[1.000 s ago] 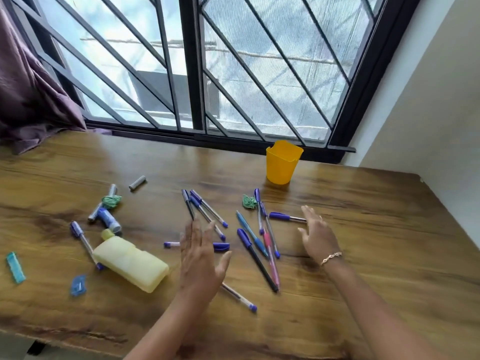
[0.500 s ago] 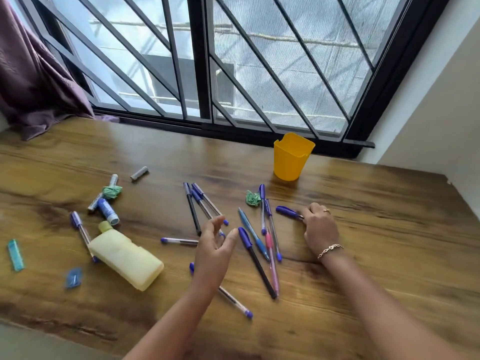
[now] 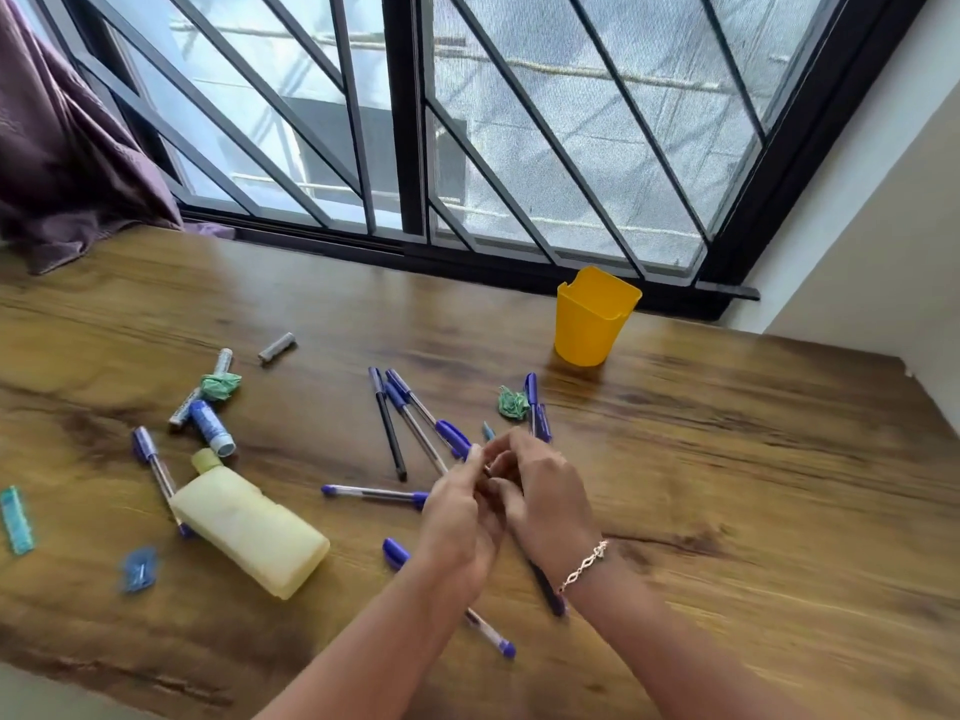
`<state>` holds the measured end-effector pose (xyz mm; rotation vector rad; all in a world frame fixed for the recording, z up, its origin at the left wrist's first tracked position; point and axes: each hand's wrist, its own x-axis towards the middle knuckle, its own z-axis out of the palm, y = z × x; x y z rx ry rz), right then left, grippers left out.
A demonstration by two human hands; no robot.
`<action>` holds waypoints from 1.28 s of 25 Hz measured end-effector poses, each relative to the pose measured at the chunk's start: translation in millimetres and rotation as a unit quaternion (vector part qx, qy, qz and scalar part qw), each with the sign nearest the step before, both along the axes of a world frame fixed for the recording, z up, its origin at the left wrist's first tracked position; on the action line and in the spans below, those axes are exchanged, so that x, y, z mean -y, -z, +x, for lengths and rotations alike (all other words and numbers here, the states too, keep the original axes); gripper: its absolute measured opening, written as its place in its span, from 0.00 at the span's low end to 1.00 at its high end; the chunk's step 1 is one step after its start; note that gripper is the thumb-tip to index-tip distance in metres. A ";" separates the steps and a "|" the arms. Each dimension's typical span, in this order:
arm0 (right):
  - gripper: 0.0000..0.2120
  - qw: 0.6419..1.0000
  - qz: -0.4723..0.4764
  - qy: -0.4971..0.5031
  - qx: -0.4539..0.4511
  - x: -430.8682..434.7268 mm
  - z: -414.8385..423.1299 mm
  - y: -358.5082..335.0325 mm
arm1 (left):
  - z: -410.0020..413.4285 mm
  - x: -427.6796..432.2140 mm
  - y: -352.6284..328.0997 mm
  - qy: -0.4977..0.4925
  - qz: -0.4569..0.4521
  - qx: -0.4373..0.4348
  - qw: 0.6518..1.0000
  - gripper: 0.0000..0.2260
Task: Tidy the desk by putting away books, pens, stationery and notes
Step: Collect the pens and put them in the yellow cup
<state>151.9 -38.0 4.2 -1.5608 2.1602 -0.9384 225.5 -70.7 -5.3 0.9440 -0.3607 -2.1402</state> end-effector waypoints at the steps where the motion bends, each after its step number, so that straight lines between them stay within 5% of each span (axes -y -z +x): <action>1: 0.09 1.000 0.001 0.002 0.017 1.9 -0.7 -1.6 | 3.3 4.2 2.3 -0.001 0.001 0.009 1.000 0.12; 7: 0.07 0.979 0.101 0.175 -0.031 29.1 -62.4 21.3 | 23.8 16.4 7.8 0.046 0.012 0.039 0.998 0.15; 18: 0.12 0.954 0.218 0.182 -0.101 49.2 -60.3 27.7 | 32.6 30.4 6.0 0.084 0.013 0.070 0.994 0.11; 26: 0.10 0.989 0.125 0.079 0.002 36.7 -19.6 -24.4 | 25.7 32.6 2.1 0.098 0.020 0.034 0.994 0.10; 32: 0.07 0.997 0.062 0.024 -0.042 33.5 12.8 -10.5 | 25.8 35.5 3.7 0.094 0.012 0.004 0.996 0.10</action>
